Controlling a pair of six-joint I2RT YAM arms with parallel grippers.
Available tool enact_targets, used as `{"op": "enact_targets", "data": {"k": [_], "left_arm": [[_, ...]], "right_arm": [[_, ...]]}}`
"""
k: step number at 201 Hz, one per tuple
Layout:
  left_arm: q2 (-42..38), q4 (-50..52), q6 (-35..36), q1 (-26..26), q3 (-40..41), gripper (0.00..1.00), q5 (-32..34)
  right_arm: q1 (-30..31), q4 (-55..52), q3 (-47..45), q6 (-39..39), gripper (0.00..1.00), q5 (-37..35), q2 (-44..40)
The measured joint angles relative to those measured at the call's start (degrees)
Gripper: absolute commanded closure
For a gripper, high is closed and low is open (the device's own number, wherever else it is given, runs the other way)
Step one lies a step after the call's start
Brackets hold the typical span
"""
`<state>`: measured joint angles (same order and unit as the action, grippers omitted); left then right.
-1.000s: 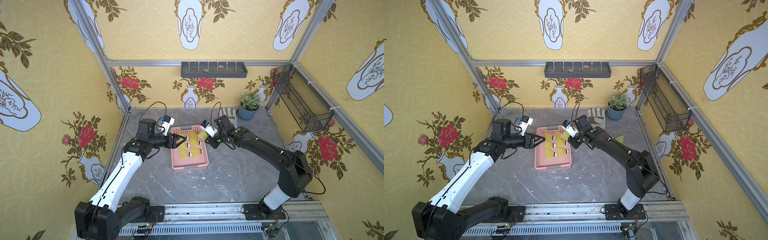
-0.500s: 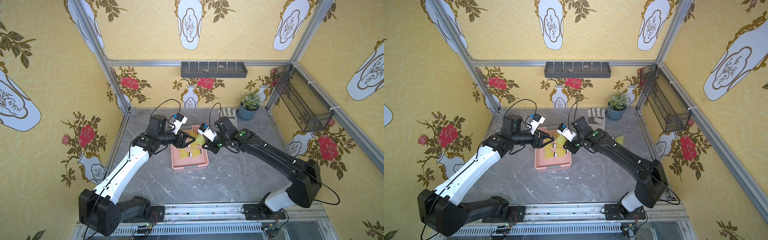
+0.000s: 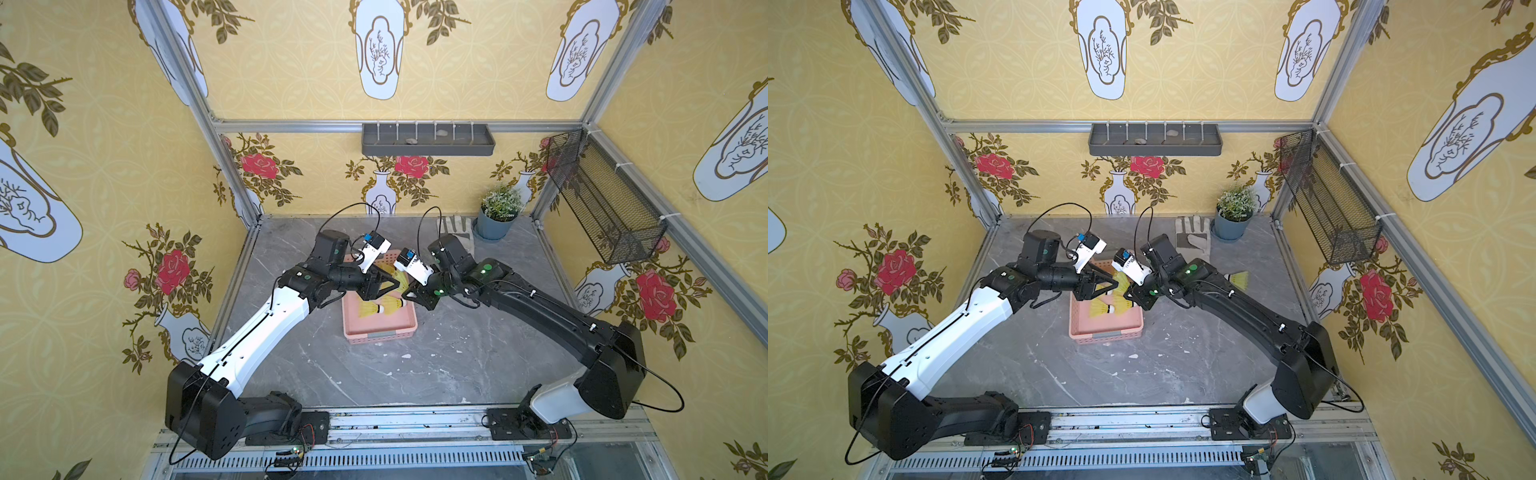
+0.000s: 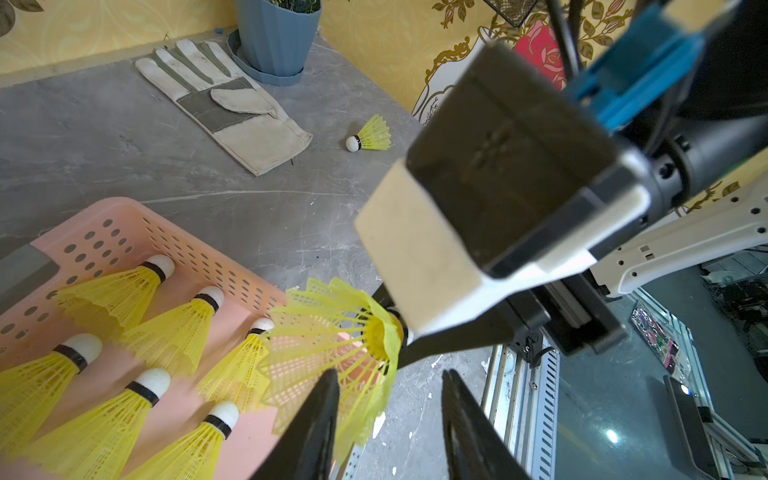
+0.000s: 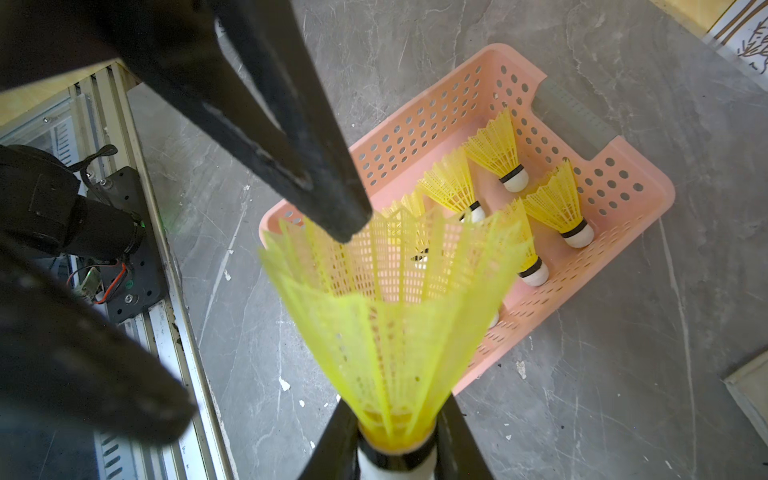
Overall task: Put the shuttlecocks into the storage box
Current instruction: Place the shuttlecock in the storage box.
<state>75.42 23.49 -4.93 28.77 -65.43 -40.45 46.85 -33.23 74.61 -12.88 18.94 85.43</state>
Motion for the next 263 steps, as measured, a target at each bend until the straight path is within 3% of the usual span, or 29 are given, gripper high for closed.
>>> {"op": "enact_targets", "data": {"k": [48,73,96,106,130,192,263], "left_arm": [[0.68,1.03,0.66,0.35,0.0,0.83,0.2],[0.68,1.05,0.9,0.48,0.0,1.0,0.2],[0.5,0.96,1.01,0.5,0.04,1.0,0.17],[0.15,0.5,-0.22,0.5,0.44,1.0,0.35],[-1.57,-2.82,-4.52,0.5,3.1,1.0,1.95],[-3.91,-13.62,-22.36,0.5,10.97,1.0,9.2],[-7.21,-17.4,-39.17,3.34,19.91,1.0,19.47]], "right_arm": [[0.02,-0.02,0.0,0.0,0.82,-0.04,0.0],[0.02,-0.02,0.0,0.0,0.78,-0.17,0.0],[0.02,0.09,-0.04,0.5,0.62,-0.26,0.0],[0.02,0.44,-0.24,0.85,0.46,-1.05,0.0],[-0.04,0.94,-1.31,1.77,0.36,-4.42,-0.07],[-3.54,7.26,-8.87,9.2,0.34,-10.58,-4.83],[-7.23,12.87,-18.21,19.12,0.33,-12.79,-11.28]]}}
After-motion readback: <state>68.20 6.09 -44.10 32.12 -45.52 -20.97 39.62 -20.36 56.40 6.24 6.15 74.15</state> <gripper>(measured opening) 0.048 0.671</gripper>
